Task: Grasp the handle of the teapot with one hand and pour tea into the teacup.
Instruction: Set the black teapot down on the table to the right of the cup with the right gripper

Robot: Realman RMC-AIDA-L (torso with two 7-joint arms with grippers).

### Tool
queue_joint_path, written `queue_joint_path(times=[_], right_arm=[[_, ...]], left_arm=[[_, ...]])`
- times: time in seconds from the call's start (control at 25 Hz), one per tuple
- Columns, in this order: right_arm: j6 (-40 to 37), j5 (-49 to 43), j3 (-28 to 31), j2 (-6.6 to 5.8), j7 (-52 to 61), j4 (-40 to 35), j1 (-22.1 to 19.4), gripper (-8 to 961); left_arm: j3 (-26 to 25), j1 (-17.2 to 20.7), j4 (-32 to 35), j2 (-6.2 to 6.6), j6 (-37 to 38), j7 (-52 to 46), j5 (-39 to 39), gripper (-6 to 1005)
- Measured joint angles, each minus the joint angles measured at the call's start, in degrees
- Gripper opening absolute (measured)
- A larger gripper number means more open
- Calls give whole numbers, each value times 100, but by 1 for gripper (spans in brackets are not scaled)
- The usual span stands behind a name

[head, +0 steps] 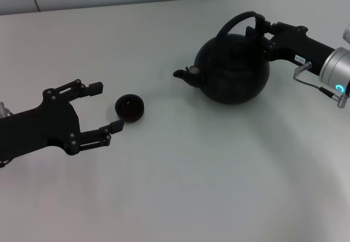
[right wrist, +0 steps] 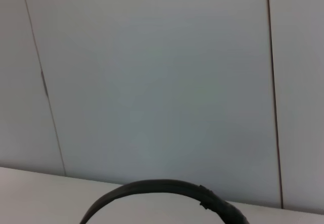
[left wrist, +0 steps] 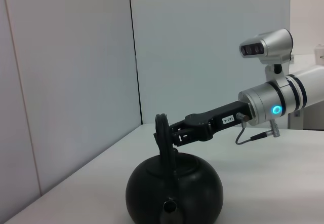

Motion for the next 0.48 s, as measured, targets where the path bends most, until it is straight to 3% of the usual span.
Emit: queue_joint_path(times=[0.12, 0.48], right_arm=[[-2, 2, -1, 4, -14, -16, -4, 385], [-26, -116, -75, -3, 133, -173, -52, 570]], left_arm=[[2, -2, 5, 0, 3, -2, -2, 831], [7, -12, 7, 0, 10, -13, -18, 831]])
